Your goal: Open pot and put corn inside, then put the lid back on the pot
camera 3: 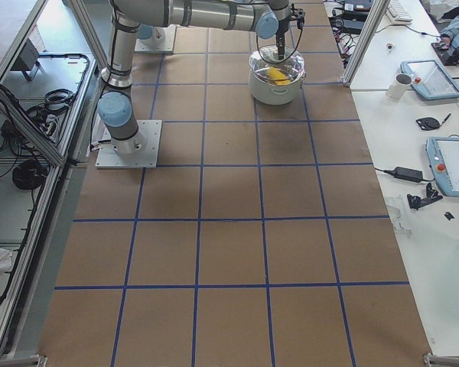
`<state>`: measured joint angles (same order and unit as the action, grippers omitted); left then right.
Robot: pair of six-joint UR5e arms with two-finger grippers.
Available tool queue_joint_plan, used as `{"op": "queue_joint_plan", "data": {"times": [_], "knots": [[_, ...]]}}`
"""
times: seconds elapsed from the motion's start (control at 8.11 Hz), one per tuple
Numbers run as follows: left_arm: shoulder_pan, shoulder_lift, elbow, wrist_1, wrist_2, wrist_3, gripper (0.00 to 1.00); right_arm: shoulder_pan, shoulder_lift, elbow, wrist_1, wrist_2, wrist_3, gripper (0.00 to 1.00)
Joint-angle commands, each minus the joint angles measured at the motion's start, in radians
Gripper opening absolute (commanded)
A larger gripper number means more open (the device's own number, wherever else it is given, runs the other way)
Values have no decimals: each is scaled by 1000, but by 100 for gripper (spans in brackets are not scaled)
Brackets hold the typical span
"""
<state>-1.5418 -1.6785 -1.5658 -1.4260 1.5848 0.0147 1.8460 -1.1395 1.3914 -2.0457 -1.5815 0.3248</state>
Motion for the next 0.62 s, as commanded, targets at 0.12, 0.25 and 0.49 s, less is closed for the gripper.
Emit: {"op": "queue_joint_plan", "data": {"times": [0.12, 0.25, 0.49], "knots": [[0, 13, 0, -1, -14, -1, 100, 12, 21, -11, -2, 8, 22, 0], [0, 10, 1, -4, -12, -4, 100, 12, 27, -9, -2, 9, 23, 0], [-1, 14, 1, -10, -9, -7, 100, 12, 29, 1, -2, 11, 25, 0]]}}
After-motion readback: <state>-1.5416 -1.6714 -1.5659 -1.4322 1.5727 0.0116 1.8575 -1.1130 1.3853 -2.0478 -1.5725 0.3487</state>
